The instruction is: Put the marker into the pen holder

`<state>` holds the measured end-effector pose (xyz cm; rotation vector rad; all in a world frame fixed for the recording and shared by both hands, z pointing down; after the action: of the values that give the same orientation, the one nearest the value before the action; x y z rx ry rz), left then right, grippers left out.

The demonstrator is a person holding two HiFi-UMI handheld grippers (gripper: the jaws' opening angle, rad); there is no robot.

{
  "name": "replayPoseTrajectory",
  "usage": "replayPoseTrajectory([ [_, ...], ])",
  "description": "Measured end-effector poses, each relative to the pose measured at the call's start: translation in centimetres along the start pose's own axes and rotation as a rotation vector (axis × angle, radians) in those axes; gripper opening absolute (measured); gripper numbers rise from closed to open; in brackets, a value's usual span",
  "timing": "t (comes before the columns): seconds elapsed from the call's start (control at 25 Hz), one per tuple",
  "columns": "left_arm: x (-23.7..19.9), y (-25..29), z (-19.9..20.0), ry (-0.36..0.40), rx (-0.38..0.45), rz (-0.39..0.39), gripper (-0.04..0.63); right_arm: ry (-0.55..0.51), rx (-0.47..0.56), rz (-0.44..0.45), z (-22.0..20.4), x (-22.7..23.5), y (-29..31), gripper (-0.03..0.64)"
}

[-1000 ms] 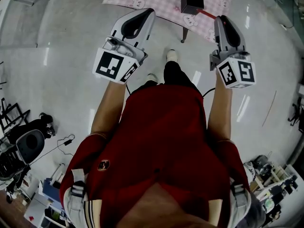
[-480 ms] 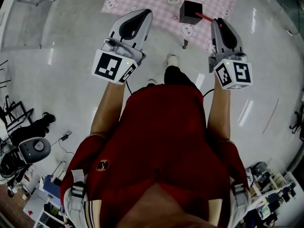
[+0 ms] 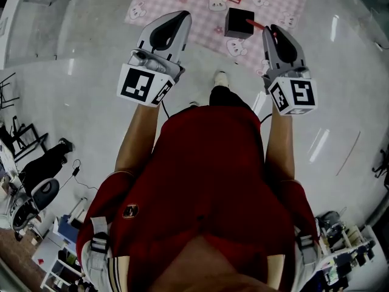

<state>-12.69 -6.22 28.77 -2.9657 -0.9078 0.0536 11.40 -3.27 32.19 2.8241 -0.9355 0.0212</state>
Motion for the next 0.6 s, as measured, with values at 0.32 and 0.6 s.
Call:
replayPoseTrajectory([
  [0.32, 1.2, 3.6, -0.7, 0.018, -0.035, 0.031, 0.006, -0.004, -0.037, 0.075, -1.0, 3.1, 1.2, 0.052],
  [0.6, 2.5, 6.3, -1.3, 0.028, -0.037, 0.057, 0.006, -0.008, -0.061, 0.15, -1.9, 5.1, 2.2, 0.052],
])
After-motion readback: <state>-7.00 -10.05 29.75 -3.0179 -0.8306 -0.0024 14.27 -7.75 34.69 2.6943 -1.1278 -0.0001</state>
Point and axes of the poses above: the fingertips, and each gripper's own axes: y forward along the fingers, x to its right, z out of its top, the point moved 6 cm from there along -y, backward along the fingers, and after that the axes turned 14 degrees about z, right-handed, at the moved point
